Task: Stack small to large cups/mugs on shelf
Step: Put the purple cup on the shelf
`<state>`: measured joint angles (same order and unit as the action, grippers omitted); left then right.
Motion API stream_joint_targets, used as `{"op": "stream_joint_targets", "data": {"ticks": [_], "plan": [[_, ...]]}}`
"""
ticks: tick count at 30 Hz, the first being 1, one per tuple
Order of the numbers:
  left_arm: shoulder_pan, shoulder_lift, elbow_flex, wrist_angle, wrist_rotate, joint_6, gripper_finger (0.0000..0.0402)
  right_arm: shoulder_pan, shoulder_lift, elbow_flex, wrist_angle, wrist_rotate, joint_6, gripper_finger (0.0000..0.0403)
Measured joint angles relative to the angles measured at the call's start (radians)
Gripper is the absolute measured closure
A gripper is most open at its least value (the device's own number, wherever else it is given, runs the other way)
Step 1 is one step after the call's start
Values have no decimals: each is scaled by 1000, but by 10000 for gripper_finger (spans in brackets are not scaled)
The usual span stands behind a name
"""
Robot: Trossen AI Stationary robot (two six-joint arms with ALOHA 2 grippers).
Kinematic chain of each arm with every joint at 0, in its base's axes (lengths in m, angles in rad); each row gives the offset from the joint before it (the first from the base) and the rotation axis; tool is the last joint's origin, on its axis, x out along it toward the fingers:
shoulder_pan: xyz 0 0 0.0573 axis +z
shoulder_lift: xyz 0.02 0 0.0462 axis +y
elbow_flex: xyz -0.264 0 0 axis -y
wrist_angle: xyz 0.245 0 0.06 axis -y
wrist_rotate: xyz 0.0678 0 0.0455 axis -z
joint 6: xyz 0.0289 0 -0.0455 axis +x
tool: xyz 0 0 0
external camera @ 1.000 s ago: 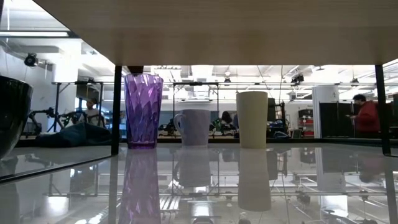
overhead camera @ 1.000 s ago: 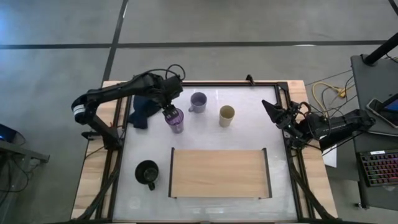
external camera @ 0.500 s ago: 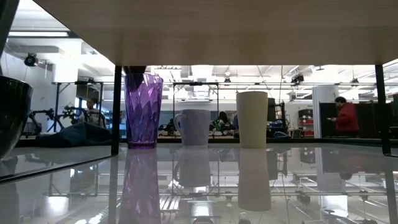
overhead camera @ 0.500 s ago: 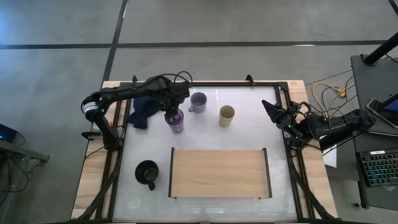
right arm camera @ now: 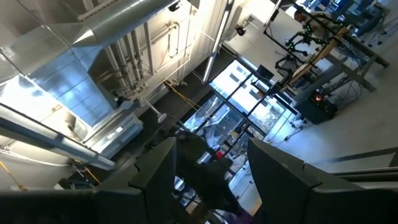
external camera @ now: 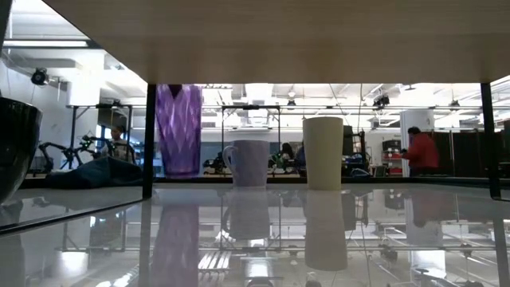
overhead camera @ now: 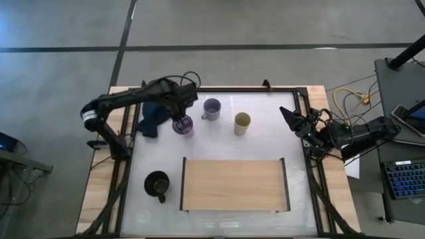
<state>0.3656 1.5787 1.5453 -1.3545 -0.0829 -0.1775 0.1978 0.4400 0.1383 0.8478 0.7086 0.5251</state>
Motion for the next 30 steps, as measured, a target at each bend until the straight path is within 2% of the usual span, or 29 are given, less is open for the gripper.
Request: {"op": "stream_joint_targets", "data": {"ticks": [6, 11, 15, 20, 24, 27, 30], "plan": [[-20, -139, 113, -55, 20, -104, 401, 0, 0, 0, 1, 0, 0, 211], [-57, -246, 291, -119, 96, -219, 401, 0, 0, 0, 2, 0, 0, 211], [-127, -274, 430, -169, 132, -322, 401, 0, 0, 0, 2, 0, 0, 211], [-283, -236, 602, -144, 167, -408, 401, 0, 0, 0, 2, -1, 0, 211], [-409, -143, 743, -215, 172, -470, 401, 0, 1, 11, -10, -36, 0, 211], [-483, -81, 795, -213, 178, -497, 401, 0, 15, 48, -50, -73, 0, 211], [-531, -32, 806, -214, 206, -497, 401, 0, 39, 118, -198, -82, 33, 211]]}}
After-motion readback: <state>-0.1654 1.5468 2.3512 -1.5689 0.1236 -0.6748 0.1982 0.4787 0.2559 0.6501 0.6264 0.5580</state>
